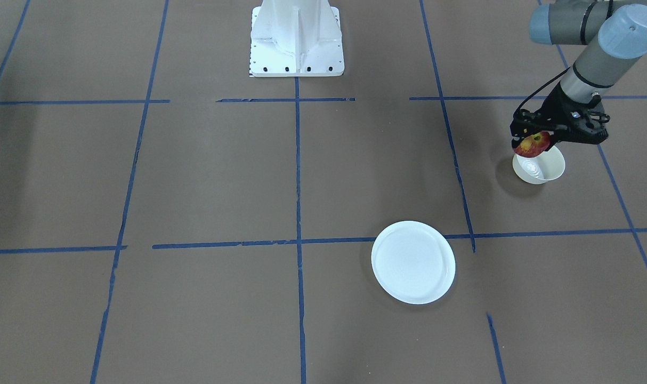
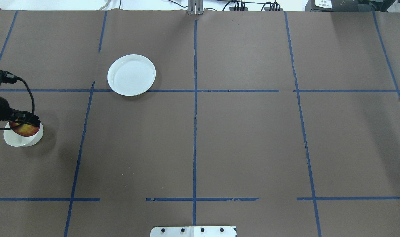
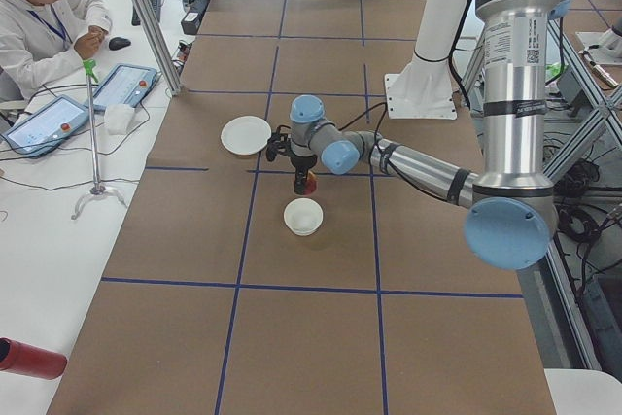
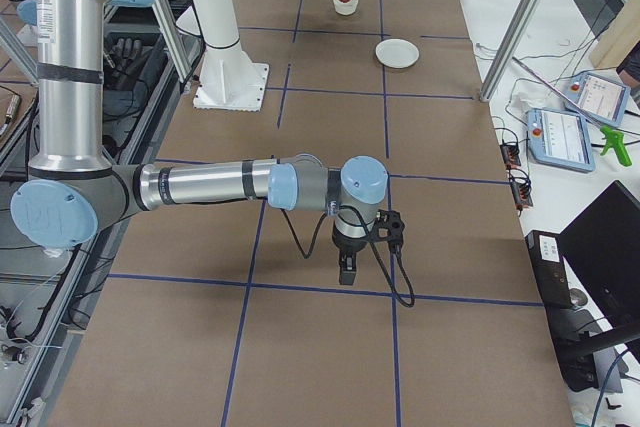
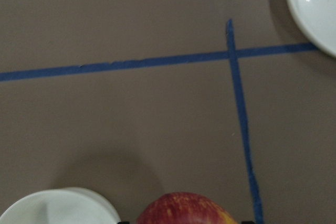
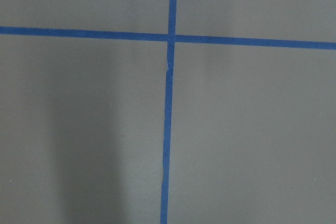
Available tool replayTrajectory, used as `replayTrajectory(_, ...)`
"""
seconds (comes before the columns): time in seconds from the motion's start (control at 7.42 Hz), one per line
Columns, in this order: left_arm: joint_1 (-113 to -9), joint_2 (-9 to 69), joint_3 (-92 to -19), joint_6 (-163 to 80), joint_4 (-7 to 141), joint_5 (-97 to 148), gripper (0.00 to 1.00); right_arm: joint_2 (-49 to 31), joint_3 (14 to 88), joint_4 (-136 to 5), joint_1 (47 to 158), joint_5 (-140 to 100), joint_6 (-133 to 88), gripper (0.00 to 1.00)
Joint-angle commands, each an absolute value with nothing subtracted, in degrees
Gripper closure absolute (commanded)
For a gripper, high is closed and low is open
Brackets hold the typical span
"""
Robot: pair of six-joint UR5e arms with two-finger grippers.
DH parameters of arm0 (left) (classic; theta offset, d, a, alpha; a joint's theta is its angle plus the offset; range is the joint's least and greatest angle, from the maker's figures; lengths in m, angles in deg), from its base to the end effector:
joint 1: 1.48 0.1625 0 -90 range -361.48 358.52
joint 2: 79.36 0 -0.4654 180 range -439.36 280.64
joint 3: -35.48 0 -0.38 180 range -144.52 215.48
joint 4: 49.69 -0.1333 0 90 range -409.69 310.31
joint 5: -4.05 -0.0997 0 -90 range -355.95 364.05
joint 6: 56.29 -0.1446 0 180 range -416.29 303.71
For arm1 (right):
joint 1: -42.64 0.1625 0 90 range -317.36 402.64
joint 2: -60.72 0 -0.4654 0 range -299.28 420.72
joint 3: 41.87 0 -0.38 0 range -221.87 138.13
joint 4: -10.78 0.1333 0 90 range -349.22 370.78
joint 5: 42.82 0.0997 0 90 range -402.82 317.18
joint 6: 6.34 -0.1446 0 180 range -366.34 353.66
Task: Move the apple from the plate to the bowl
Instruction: 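Lift the apple and carry it with the left gripper to the bowl, then lower the apple into the white bowl and open the left gripper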
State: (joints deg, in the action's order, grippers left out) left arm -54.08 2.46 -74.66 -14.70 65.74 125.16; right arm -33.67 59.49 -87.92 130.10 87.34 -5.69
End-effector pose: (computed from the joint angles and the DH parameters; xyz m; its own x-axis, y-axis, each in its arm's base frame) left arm 0.2328 -0.4010 0.5822 0.6865 0.1564 -0.7101 -0.0359 0.9827 0.1817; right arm 0.0206 -0.4392 0.6939 0.7638 -0.0257 0.6449 0.0530 0.9983 -0.0229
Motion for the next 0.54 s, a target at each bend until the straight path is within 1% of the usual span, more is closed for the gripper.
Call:
replayTrajectory(0.0, -53.7, -3.0, -69.9, -14.4, 79.3, 123.9, 1.0, -33.7, 59.5, -87.9, 130.1, 87.3, -5.7, 0.0)
replayTrajectory(0.4, -53.6, -1.1, -66.9, -14.4, 79.6, 122.8, 1.0, -33.7, 59.5, -87.8, 130.1, 87.3, -5.7, 0.0)
